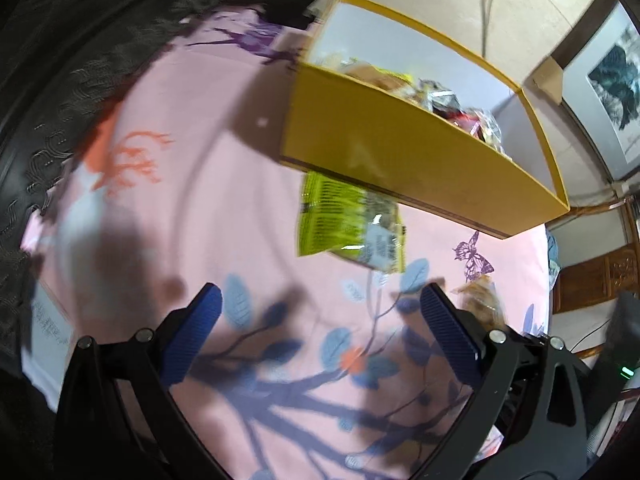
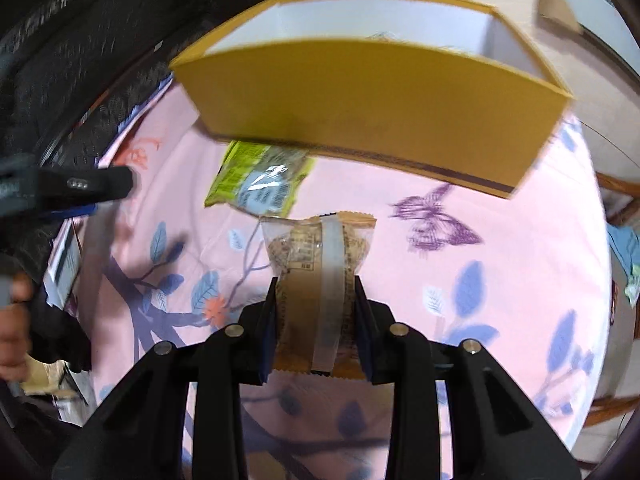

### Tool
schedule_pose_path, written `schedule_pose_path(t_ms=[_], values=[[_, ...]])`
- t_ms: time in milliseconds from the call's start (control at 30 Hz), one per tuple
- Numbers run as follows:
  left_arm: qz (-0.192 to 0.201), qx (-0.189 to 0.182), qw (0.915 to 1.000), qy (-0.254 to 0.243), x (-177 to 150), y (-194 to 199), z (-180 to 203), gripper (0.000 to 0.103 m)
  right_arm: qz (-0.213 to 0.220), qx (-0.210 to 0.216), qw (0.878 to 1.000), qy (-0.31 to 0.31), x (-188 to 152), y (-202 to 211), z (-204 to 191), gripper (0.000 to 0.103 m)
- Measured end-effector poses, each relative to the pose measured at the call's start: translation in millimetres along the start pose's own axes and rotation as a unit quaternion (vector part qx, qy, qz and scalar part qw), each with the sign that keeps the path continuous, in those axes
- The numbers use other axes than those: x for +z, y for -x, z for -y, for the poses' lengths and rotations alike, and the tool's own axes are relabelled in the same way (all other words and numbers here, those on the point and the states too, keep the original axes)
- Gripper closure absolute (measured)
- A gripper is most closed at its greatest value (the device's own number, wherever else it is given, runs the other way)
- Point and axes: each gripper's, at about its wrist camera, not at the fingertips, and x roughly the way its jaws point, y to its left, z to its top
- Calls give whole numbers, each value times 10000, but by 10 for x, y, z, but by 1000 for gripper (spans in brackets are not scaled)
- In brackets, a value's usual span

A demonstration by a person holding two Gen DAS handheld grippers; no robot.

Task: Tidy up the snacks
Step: 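Grasp the green-yellow snack bag with the left tool while the right tool grasps the taped tan cake packet, then lift both packets over the yellow box and open both tools to drop them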

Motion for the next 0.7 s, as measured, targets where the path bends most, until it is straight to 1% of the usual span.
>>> schedule_pose_path(t_ms=[100,200,300,367,467,633,700], values=[[-16,57,9996,-285,97,-300,208,2,150,13,9995,-280,4,126,87,69],[-122,144,9990,-401,211,-638,324,2,221,53,9985,-488,-20,204,184,69],[-234,400,9977,-491,267,-951,386,2,263,64,9976,-636,-72,280,293,69],[-326,481,9968,-549,272,-1105,418,2,260,64,9970,-729,-104,319,365,69],[-207,645,9938,-879,248,-1189,549,2,223,57,9959,-872,-122,302,416,69],[-113,762,9923,-970,212,-1220,611,2,149,109,9946,-1022,-128,235,468,69],[-73,699,9925,-999,198,-1205,626,5,134,120,9947,-1013,-128,221,453,69]])
